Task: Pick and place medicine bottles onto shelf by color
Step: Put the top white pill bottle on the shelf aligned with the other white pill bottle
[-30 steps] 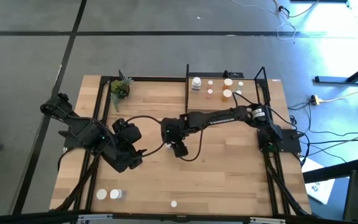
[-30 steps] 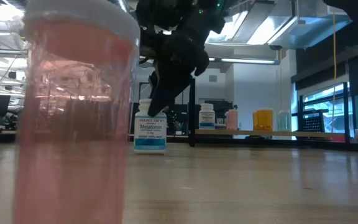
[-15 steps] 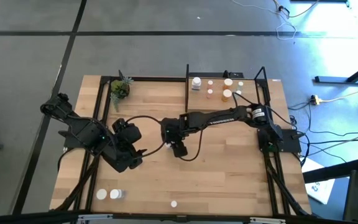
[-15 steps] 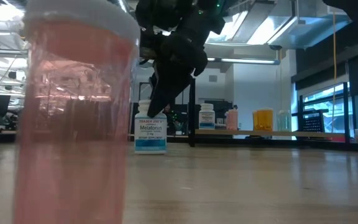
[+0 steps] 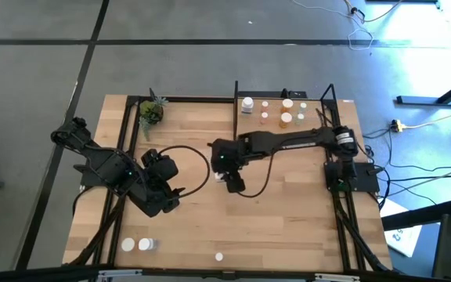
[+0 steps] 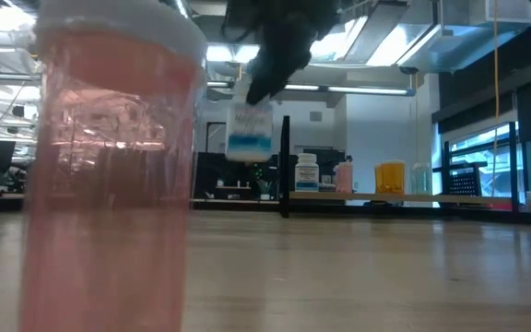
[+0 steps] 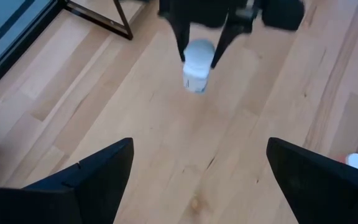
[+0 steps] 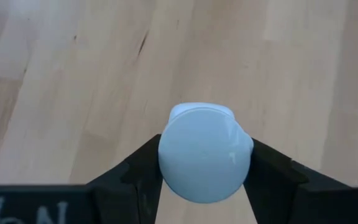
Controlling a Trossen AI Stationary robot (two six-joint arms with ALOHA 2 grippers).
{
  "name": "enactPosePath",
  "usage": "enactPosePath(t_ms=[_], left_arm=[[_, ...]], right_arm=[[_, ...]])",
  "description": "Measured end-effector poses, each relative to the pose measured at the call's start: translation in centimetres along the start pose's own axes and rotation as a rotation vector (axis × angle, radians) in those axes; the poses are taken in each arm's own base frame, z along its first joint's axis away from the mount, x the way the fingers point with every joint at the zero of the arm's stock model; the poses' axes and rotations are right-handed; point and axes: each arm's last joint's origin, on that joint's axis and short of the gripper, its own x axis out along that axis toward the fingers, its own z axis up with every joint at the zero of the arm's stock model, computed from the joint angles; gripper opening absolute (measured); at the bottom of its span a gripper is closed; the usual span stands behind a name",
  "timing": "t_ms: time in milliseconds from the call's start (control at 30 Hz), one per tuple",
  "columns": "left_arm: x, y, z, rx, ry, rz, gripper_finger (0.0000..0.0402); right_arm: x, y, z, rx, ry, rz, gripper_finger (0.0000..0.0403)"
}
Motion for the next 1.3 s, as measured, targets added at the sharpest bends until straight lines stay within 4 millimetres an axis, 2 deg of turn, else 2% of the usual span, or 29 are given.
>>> enactPosePath(t_ms=[167,400,600,767,1067,1300], left_arm=[[0.0,0.0,0.0,0.000,-0.006,0.003,0.0363],[0.0,0.0,0.0,0.018,-0.010,0.003,0.0363],[0.0,0.1,0.2,0.023,-0.051,0.027,0.0363],[0.0,0.1,0.2,0.028,-0.055,0.031,0.0363],[0.4,0.5,0.7,0.041,-0.067,0.060,0.0363],[1.4,2.0,1.9,0.026,-0.081,0.178,0.0363]], right_arm=[[-3.2,-0.1,-0.1,0.036,-0.012,-0.040,0.0187],[-7.1,-1.5,0.1,0.115,-0.038,-0.068,0.0186],[-10.9,-4.1,0.2,0.127,-0.012,-0.144,0.0187],[-13.9,-6.6,-0.9,0.134,0.064,-0.223,0.0187],[-15.6,-12.4,-4.0,0.295,0.101,-0.270,0.0188],[-16.3,-14.5,-4.8,0.326,0.028,-0.229,0.0188]])
